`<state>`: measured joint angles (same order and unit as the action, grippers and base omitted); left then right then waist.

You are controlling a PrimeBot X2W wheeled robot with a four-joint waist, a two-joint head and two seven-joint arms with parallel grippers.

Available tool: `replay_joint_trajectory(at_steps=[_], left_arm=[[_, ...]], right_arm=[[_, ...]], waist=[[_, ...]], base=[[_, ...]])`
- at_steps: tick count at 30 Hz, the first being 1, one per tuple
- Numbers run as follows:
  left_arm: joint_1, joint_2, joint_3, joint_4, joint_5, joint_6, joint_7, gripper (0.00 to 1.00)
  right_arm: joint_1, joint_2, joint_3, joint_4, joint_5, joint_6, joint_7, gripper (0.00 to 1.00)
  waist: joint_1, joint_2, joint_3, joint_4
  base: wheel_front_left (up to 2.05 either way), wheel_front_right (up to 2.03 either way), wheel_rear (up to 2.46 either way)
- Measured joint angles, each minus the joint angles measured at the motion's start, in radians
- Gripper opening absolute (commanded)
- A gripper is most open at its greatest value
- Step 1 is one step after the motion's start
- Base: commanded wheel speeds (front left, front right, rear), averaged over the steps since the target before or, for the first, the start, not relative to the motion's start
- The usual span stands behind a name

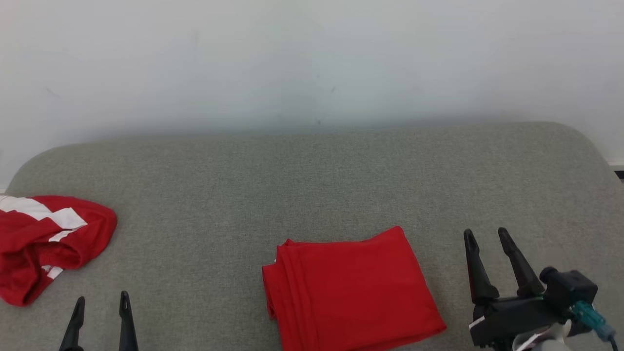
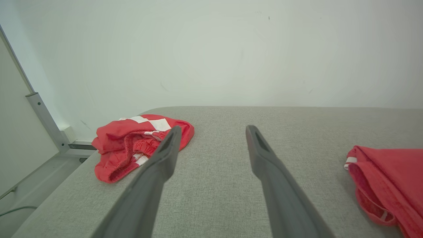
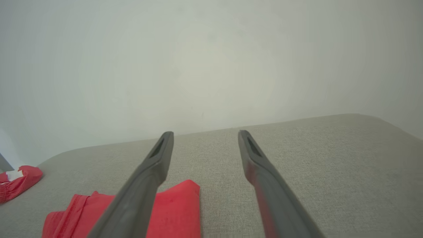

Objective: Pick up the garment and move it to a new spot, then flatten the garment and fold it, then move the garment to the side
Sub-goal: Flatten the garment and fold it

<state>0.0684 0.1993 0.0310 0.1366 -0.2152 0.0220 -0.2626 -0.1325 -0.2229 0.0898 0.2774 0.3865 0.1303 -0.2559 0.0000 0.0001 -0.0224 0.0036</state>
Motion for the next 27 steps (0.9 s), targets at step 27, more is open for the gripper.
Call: replay_joint_trajectory(at_steps=[27], left_arm=[[-0.007, -0.006, -0.054, 0.018, 0.047, -0.004, 0.000, 1.00]], right_arm=[[0.125, 0.114, -0.051, -0.067, -0.186, 0.000, -0.006, 1.00]], waist=[[0.0000, 0.0000, -0.017, -0.002]], base=[[0.00, 0.00, 0.00]])
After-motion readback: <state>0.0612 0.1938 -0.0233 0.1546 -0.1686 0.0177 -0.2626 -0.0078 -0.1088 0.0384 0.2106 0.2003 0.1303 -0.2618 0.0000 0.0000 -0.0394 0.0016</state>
